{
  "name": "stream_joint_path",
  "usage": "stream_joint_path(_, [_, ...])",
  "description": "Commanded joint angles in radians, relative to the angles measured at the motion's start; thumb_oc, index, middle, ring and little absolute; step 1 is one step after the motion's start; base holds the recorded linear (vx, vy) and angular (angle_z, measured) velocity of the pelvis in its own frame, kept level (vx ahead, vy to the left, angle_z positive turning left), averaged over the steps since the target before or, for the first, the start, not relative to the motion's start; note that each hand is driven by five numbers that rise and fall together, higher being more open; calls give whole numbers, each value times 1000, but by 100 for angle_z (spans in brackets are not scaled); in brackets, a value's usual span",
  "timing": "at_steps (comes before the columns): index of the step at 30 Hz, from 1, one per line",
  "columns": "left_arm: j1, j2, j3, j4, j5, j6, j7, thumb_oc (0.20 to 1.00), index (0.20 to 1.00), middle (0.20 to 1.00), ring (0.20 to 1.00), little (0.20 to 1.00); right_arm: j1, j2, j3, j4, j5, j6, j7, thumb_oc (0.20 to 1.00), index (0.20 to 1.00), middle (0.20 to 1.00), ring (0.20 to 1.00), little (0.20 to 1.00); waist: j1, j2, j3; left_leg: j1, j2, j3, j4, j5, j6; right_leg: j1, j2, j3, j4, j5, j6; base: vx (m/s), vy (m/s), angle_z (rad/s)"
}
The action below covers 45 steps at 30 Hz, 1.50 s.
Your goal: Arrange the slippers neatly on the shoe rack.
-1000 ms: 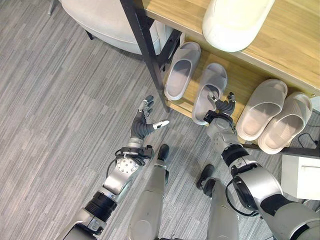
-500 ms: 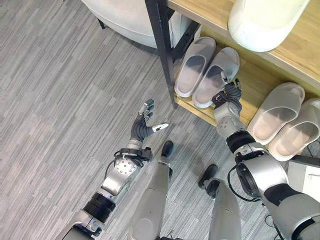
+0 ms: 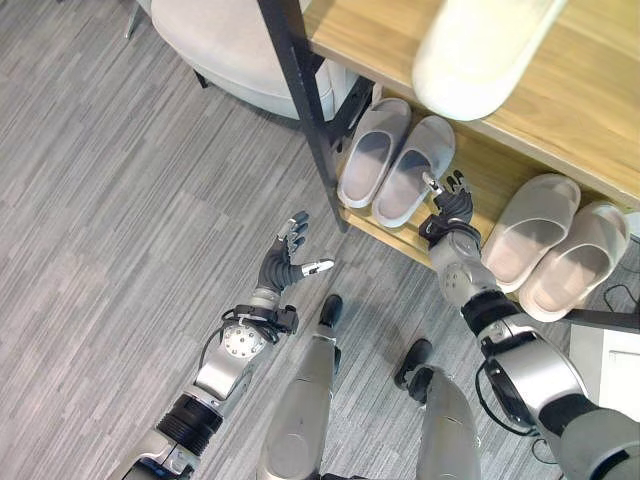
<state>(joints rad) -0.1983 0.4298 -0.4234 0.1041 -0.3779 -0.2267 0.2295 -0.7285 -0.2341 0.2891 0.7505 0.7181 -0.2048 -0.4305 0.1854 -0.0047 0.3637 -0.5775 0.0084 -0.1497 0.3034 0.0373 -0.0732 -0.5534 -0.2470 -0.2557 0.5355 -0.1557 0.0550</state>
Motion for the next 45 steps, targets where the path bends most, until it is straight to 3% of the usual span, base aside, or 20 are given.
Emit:
stream_joint_path(1, [-11, -2, 33, -37, -28, -25, -32, 1000, 1000, 1000, 1000, 1000, 27, -34, -12, -140, -168, -24, 59, 1000, 1000, 1000, 1000, 1000, -5, -1, -2, 88, 12, 22, -39, -100, 16, 193, 7, 17, -183, -1, 52, 51, -46, -23])
stream_joint_path(6, [129, -45, 101, 18, -68, 1, -83, 1000, 1000, 1000, 1000, 1000, 424, -58, 8, -405, -378, 5, 195, 1000, 1000, 1000, 1000, 1000, -80, -20, -84, 292, 54, 51, -207, -41, 8, 381, 45, 12, -371, 68, 70, 111, -58, -27])
stream_joint_path(9, [180, -56, 131, 42, -64, 21, -90, 1000, 1000, 1000, 1000, 1000, 556, -80, -4, -462, -426, 25, 236, 1000, 1000, 1000, 1000, 1000, -116, -19, -120, 379, 67, 72, -268, -28, 4, 450, 55, 16, -430, 86, 76, 113, -10, -42])
stream_joint_path(11, [219, -68, 158, 104, 4, 48, -107, 1000, 1000, 1000, 1000, 1000, 693, -97, -30, -467, -497, 52, 285, 1000, 1000, 1000, 1000, 1000, -166, -11, -174, 484, 78, 130, -353, -10, 0, 518, 68, 48, -514, 119, 88, 145, 20, -32])
stream_joint_path(17, [193, 0, 78, 179, 266, 89, -246, 1000, 1000, 1000, 1000, 1000, 775, -110, -75, -400, -526, 89, 344, 1000, 1000, 1000, 1000, 1000, -228, 11, -225, 556, 77, 202, -391, -25, -2, 562, 70, 100, -608, 174, 106, 50, 27, -51])
stream_joint_path(19, [154, 67, 11, 127, 389, 82, -319, 1000, 1000, 1000, 1000, 1000, 781, -114, -85, -352, -531, 97, 362, 1000, 1000, 1000, 1000, 1000, -250, 21, -241, 572, 77, 223, -391, -38, -3, 563, 67, 117, -620, 185, 112, 36, 28, -35])
stream_joint_path(21, [109, 101, -42, 73, 421, 73, -369, 1000, 1000, 1000, 1000, 1000, 777, -113, -85, -313, -538, 104, 368, 1000, 1000, 1000, 1000, 1000, -263, 27, -252, 581, 77, 234, -391, -45, -3, 565, 67, 127, -623, 185, 114, 43, 17, -23])
stream_joint_path(24, [50, 144, -100, -61, 312, 55, -435, 1000, 1000, 1000, 1000, 1000, 770, -106, -85, -250, -530, 111, 364, 1000, 1000, 1000, 1000, 1000, -280, 35, -263, 593, 76, 246, -391, -52, -3, 568, 65, 137, -623, 186, 118, 26, 9, -15])
stream_joint_path(25, [22, 157, -119, -175, 121, 65, -491, 1000, 1000, 1000, 1000, 1000, 771, -91, -84, -211, -511, 116, 359, 1000, 1000, 1000, 1000, 1000, -288, 39, -269, 597, 77, 253, -391, -54, -4, 568, 64, 142, -623, 187, 121, 13, 8, -5])
stream_joint_path(26, [23, 162, -117, -181, 115, 70, -493, 1000, 1000, 1000, 1000, 1000, 769, -89, -84, -210, -511, 115, 359, 1000, 1000, 1000, 1000, 1000, -286, 38, -268, 598, 77, 254, -391, -54, -4, 569, 64, 143, -623, 187, 121, 10, 3, -6])
stream_joint_path(29, [-39, 86, -100, -300, -234, 99, -548, 1000, 1000, 1000, 1000, 1000, 783, -51, -67, -179, -496, 116, 369, 1000, 1000, 1000, 1000, 1000, -300, 35, -276, 601, 81, 267, -391, -54, -5, 563, 65, 154, -623, 189, 122, 4, -21, -17])
stream_joint_path(31, [-101, 3, -16, -357, -321, 48, -478, 1000, 1000, 1000, 1000, 1000, 806, -26, -46, -174, -503, 106, 371, 1000, 1000, 1000, 1000, 1000, -299, 28, -283, 605, 84, 263, -391, -56, -7, 569, 67, 149, -623, 184, 120, 29, -66, -8])
stream_joint_path(33, [-117, -29, 27, -342, -303, 13, -419, 1000, 1000, 1000, 1000, 1000, 807, -13, -38, -171, -497, 102, 369, 1000, 1000, 1000, 1000, 1000, -293, 26, -285, 606, 85, 261, -391, -54, -8, 575, 67, 144, -623, 180, 118, 45, -62, 2])
stream_joint_path(34, [-143, -63, 130, -283, -210, -48, -270, 1000, 1000, 1000, 1000, 1000, 807, 4, -30, -169, -477, 91, 364, 1000, 1000, 1000, 1000, 1000, -283, 22, -286, 610, 87, 254, -391, -53, -11, 588, 69, 132, -623, 174, 114, 68, -60, 6])
stream_joint_path(36, [-163, -79, 187, -227, -128, -72, -162, 1000, 1000, 1000, 1000, 1000, 804, 11, -25, -161, -465, 82, 352, 1000, 1000, 1000, 1000, 1000, -278, 21, -286, 611, 89, 250, -391, -51, -14, 593, 71, 128, -623, 171, 113, 60, -52, 11])
stream_joint_path(37, [-224, -56, 224, -155, 54, -79, -11, 1000, 1000, 1000, 1000, 1000, 790, 15, -23, -144, -452, 65, 330, 1000, 1000, 1000, 1000, 1000, -274, 23, -282, 609, 91, 243, -391, -47, -16, 596, 73, 122, -623, 169, 111, 24, -26, 21])
stream_joint_path(38, [-224, -56, 224, -155, 54, -79, -11, 1000, 1000, 1000, 1000, 1000, 790, 15, -23, -144, -452, 65, 330, 1000, 1000, 1000, 1000, 1000, -274, 23, -282, 609, 91, 243, -391, -47, -16, 596, 73, 122, -623, 169, 111, 30, -33, 21])
stream_joint_path(39, [-266, -30, 242, -111, 214, -66, 97, 1000, 1000, 1000, 1000, 1000, 780, 10, -14, -142, -452, 53, 312, 1000, 1000, 1000, 1000, 1000, -273, 24, -277, 607, 92, 240, -391, -45, -18, 597, 74, 117, -623, 169, 113, 22, -11, 13])
stream_joint_path(42, [-343, 28, 245, -21, 426, -4, 240, 1000, 1000, 1000, 1000, 1000, 779, 2, 2, -147, -445, 39, 300, 1000, 1000, 1000, 1000, 1000, -277, 29, -280, 607, 92, 241, -391, -45, -20, 593, 75, 116, -623, 171, 115, 39, -3, 3])
stream_joint_path(45, [-407, 89, 238, 57, 576, 62, 314, 1000, 1000, 1000, 1000, 1000, 779, -9, 14, -152, -442, 29, 293, 1000, 1000, 1000, 1000, 1000, -280, 31, -282, 606, 94, 243, -391, -46, -22, 590, 75, 115, -623, 173, 119, 27, -1, 1])
